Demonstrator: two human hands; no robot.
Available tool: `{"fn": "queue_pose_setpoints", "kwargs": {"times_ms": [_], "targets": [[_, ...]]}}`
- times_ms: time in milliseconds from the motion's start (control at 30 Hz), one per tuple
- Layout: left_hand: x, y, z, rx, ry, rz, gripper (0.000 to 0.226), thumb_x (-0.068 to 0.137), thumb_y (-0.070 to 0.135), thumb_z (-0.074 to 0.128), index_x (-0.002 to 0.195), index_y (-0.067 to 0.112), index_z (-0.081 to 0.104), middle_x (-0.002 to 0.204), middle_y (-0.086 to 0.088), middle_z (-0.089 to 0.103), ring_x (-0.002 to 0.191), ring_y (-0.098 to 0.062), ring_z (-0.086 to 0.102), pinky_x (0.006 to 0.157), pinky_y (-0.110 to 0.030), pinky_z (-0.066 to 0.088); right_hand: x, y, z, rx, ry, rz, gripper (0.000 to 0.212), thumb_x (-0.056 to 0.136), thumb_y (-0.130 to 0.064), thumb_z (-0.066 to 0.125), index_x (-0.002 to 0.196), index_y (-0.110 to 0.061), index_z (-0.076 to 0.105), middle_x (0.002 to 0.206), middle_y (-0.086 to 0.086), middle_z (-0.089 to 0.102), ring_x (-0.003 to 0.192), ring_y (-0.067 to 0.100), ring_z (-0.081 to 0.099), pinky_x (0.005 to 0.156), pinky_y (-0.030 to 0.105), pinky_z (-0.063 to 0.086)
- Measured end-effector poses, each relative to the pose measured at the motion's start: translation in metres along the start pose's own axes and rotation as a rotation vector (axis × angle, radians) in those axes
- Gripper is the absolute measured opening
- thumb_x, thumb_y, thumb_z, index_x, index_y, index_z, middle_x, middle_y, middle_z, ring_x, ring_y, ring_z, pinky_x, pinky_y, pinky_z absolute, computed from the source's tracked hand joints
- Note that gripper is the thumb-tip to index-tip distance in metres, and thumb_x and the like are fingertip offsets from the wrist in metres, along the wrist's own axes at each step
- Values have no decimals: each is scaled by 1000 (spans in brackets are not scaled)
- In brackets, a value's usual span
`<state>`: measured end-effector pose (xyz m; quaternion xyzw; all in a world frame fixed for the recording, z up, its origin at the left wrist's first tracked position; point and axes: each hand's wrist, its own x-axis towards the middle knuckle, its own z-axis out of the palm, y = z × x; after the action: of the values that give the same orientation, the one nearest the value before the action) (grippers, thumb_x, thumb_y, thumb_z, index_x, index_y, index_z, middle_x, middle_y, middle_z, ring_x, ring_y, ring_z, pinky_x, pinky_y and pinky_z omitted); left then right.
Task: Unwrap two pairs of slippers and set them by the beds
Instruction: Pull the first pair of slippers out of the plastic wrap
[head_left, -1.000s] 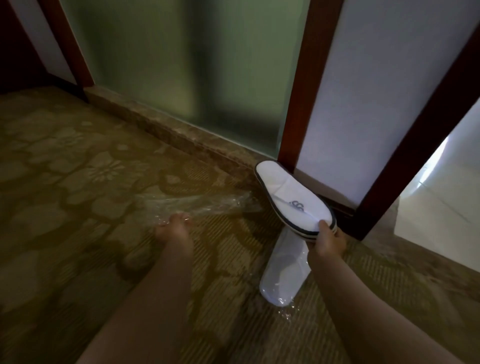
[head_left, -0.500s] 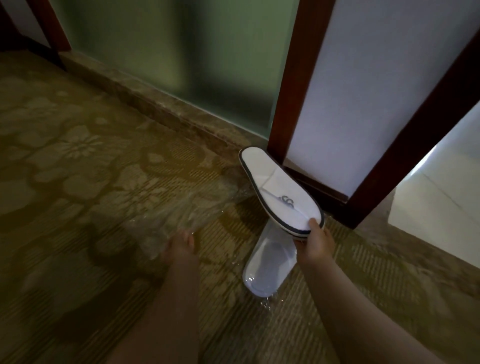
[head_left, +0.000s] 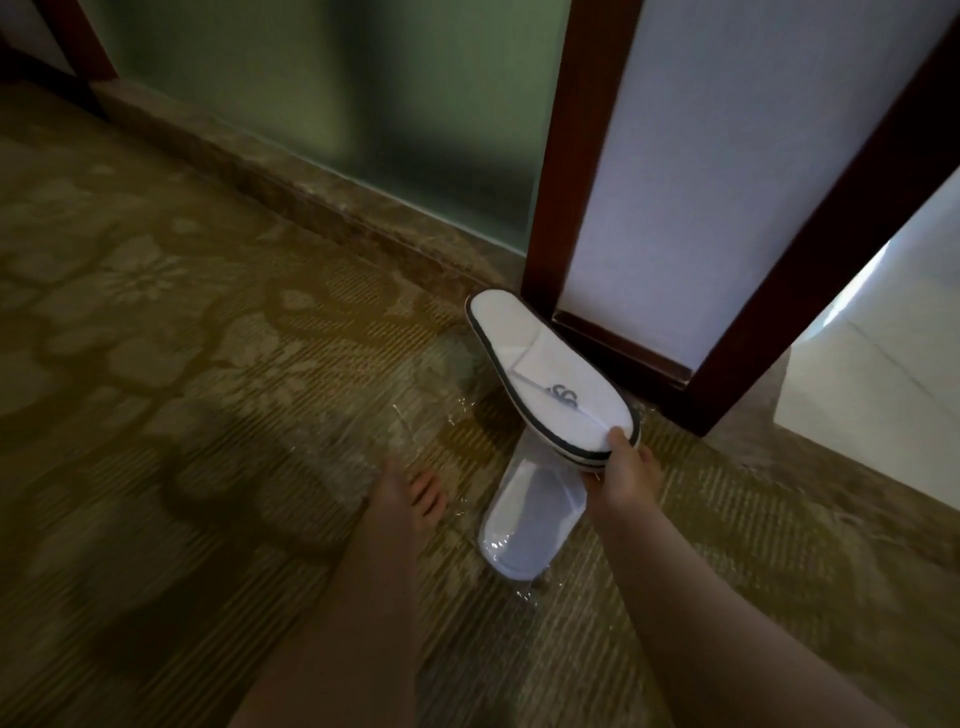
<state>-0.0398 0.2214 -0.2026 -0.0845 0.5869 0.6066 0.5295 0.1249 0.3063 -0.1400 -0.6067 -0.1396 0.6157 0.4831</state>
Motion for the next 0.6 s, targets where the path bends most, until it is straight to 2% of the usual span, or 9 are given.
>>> {"fn": "queue_pose_setpoints", "kwargs": {"times_ms": [67, 167, 200, 267, 300, 333, 433, 500, 600], "targets": [[0, 1, -6, 17, -73, -76, 64, 96, 47, 31, 142, 2, 32, 148, -17, 40, 137, -31, 39, 107, -38, 36, 0, 1, 1, -17, 0, -10, 44, 92, -14, 55, 135, -8, 47, 133, 20, 54, 117, 37, 55, 97, 48, 49], [-2, 12, -6, 254, -102, -141, 63, 96, 48, 35, 137, 0, 41, 139, -15, 51, 128, -29, 49, 102, -39, 40, -1, 1, 3, -27, -6, -14, 47, 92, -15, 56, 137, -12, 46, 135, 17, 53, 119, 36, 53, 98, 48, 48], [-4, 17, -4, 372, -83, -127, 60, 96, 46, 35, 133, -2, 45, 132, -15, 55, 119, -28, 54, 95, -36, 45, -2, 1, 4, -25, -8, -17, 47, 92, -16, 57, 137, -13, 46, 135, 17, 53, 119, 36, 53, 98, 49, 48], [-7, 25, 2, 503, -35, -8, 47, 96, 37, 40, 115, -3, 56, 102, -15, 62, 84, -24, 61, 63, -24, 52, -4, 1, 6, -31, -10, -33, 47, 91, -16, 57, 137, -13, 47, 134, 17, 53, 118, 35, 54, 98, 49, 48], [-7, 29, 3, 527, -22, 61, 37, 96, 31, 43, 99, -1, 60, 87, -11, 61, 70, -20, 57, 48, -20, 49, -6, 1, 7, -41, -9, -46, 46, 91, -16, 57, 136, -13, 47, 134, 17, 53, 118, 35, 54, 98, 49, 48], [-8, 34, 5, 535, -20, 124, 30, 95, 27, 45, 85, 3, 60, 77, -7, 58, 64, -17, 55, 44, -20, 46, -7, 1, 9, -53, -7, -64, 47, 91, -17, 57, 136, -13, 47, 134, 17, 53, 118, 35, 54, 99, 50, 47], [-13, 52, 4, 533, -66, 302, 29, 95, 20, 47, 68, 12, 55, 67, -6, 56, 58, -14, 55, 55, -25, 44, -13, -1, 14, -105, 1, -143, 46, 93, -20, 55, 137, -15, 42, 136, 16, 51, 119, 34, 53, 101, 49, 47], [-19, 64, 0, 545, -121, 415, 28, 95, 18, 49, 68, 13, 55, 66, -7, 54, 52, -10, 53, 57, -24, 43, -19, -3, 17, -152, -6, -189, 46, 94, -24, 52, 138, -17, 39, 137, 15, 49, 119, 32, 53, 100, 47, 47], [-30, 81, -12, 704, -100, 602, 22, 91, 27, 55, 71, 18, 57, 69, -2, 62, 62, -15, 60, 64, -29, 49, -28, -7, 24, -246, -31, -287, 45, 95, -27, 49, 137, -15, 40, 137, 15, 49, 119, 30, 52, 99, 42, 47]]}}
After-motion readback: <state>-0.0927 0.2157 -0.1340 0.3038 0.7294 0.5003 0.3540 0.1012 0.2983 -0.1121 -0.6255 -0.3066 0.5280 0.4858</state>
